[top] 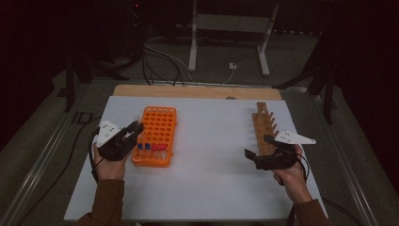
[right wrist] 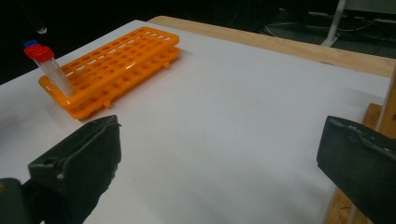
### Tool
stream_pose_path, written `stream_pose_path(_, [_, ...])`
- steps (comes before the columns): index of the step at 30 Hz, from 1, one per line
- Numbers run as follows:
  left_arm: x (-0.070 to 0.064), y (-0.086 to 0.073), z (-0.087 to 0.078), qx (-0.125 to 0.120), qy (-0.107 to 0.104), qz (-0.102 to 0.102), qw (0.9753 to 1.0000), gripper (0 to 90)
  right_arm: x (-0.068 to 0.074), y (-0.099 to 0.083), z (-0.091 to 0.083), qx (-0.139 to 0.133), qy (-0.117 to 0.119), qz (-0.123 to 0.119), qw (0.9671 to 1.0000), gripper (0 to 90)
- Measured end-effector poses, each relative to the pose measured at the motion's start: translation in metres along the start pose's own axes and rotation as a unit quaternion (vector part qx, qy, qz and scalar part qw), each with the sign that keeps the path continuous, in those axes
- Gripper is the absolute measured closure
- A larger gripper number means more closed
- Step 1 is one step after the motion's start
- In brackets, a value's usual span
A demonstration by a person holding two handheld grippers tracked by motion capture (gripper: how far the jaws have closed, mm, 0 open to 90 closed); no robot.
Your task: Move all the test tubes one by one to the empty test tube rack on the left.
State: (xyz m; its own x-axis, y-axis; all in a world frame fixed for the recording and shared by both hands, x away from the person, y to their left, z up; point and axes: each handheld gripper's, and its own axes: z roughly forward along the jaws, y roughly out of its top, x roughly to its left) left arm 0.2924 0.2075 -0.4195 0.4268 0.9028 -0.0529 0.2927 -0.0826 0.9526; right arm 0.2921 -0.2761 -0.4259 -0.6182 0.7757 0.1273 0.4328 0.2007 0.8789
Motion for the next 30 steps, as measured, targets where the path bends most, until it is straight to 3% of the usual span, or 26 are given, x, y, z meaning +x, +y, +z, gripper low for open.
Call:
stream_pose_path(12, [0.014,-0.027,0.004,0.027,0.027,-0.007,0.9992,76.2,-0.002,0.001,-0.002,-0.002,-0.004,0.005,1.0000,0.0])
stream_pose_path(26, [0.017,-0.053,0.014,0.058,0.026,-0.018,0.9978,76.4,-0.002,0.000,-0.001,0.000,-0.003,0.005,1.0000,0.0])
stream_pose_path(30, [0.016,-0.058,0.015,0.076,0.025,-0.010,0.9967,76.4,-0.001,0.000,0.000,0.001,-0.002,0.005,1.0000,0.0])
